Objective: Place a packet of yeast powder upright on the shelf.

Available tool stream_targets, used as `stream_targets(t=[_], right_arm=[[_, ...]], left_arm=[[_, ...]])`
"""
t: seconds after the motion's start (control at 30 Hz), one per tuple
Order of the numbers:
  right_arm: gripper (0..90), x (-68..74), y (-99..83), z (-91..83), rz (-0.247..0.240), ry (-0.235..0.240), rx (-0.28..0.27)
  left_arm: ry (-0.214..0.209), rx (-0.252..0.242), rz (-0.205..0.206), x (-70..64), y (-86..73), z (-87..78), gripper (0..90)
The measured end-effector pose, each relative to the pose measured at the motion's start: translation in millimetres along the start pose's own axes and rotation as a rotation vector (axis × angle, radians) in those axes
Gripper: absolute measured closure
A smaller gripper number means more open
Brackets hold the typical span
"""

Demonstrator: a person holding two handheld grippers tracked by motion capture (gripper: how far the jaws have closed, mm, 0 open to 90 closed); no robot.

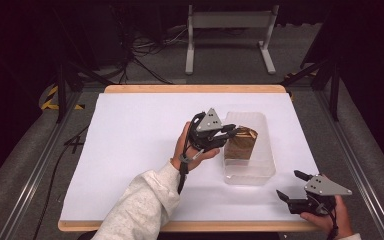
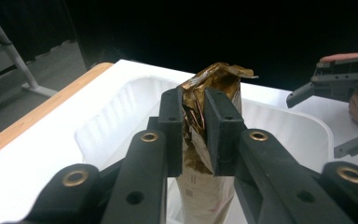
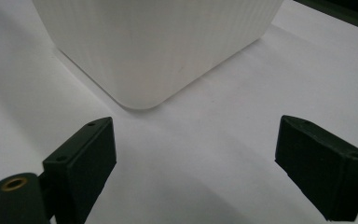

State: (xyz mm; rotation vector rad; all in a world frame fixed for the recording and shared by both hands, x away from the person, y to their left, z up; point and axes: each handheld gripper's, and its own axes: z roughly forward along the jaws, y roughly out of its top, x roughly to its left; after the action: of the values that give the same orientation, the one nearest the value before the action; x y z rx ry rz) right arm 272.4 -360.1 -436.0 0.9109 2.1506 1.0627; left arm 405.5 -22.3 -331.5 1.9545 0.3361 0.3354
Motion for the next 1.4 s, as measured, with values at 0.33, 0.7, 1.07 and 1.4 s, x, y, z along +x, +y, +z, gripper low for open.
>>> stream_targets(t=[0.33, 0.7, 1.07, 1.4], right_arm=[[12.9, 0.4, 0.1, 0.2, -0.004, 0.001, 0.001], [12.9, 0.7, 0.5, -0.6, -0.002, 0.002, -0.006], [12.7, 0.7, 1.8, -2.9, -0.009, -0.002, -0.026], [12.6, 1.0, 4.3, -6.0, -0.019, -0.013, -0.045]], left_arm=[[-0.003, 0.023, 0.046, 0.2, 1.0, -7.6, 70.1], [0.051, 0.027, 0.073, 5.2, -1.0, -26.9, 53.5], [0.106, 0.087, 0.123, 5.5, -21.0, -55.7, 36.8], [0.157, 0.148, 0.137, 11.1, -43.8, -78.1, 29.0]])
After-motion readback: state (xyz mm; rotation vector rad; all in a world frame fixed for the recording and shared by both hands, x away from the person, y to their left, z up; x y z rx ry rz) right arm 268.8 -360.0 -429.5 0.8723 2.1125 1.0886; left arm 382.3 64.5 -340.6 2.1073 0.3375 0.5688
